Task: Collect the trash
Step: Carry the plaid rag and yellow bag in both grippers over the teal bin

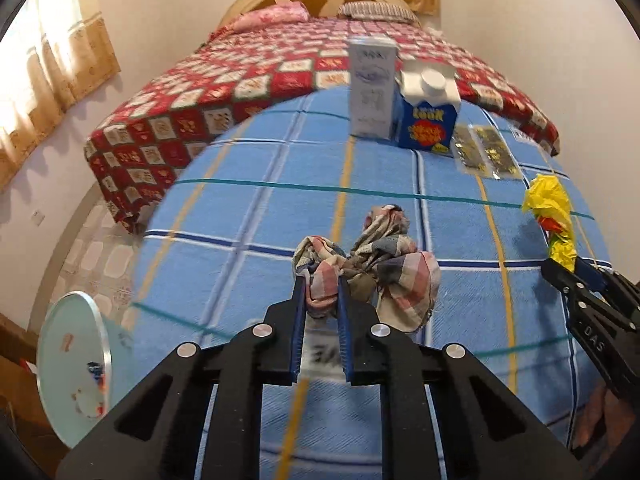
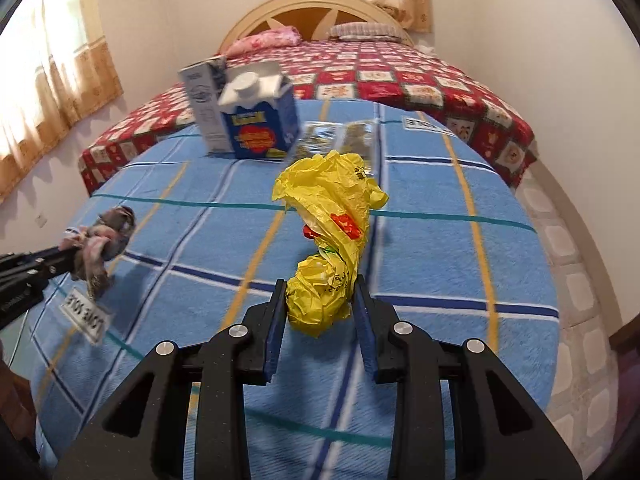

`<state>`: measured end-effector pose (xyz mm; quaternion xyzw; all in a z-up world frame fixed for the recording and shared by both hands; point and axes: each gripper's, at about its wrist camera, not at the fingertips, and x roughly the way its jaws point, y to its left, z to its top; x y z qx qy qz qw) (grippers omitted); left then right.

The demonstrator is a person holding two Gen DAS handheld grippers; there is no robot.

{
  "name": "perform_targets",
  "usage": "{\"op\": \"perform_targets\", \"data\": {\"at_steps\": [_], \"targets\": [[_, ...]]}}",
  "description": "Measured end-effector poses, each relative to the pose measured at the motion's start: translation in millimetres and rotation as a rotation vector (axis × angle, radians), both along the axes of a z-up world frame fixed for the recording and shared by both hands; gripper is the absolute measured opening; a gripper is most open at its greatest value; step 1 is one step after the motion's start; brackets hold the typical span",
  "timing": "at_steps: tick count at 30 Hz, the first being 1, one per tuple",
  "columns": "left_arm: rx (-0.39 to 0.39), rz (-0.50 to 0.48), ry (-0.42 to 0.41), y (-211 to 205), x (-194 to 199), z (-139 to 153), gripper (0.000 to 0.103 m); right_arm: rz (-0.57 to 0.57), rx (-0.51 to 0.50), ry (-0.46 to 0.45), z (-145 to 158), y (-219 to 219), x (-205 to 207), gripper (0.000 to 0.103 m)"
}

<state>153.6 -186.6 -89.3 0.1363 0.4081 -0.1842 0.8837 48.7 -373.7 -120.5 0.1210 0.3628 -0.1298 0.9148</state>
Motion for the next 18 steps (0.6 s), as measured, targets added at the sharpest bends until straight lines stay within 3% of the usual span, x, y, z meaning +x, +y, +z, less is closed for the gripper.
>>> {"op": "perform_targets", "data": {"at_steps": [9, 18], "targets": [[-0.002, 0.081, -0.077, 61.2, -11.5, 12.2, 0.015, 0.088, -0.034, -0.013, 9.5, 50.2, 7.1, 0.033], [-0.026, 0.128, -0.048, 95.4, -12.9, -0.7, 0.015, 0.134, -0.074, -0.009, 13.4, 87.2, 7.7, 0.033]]}}
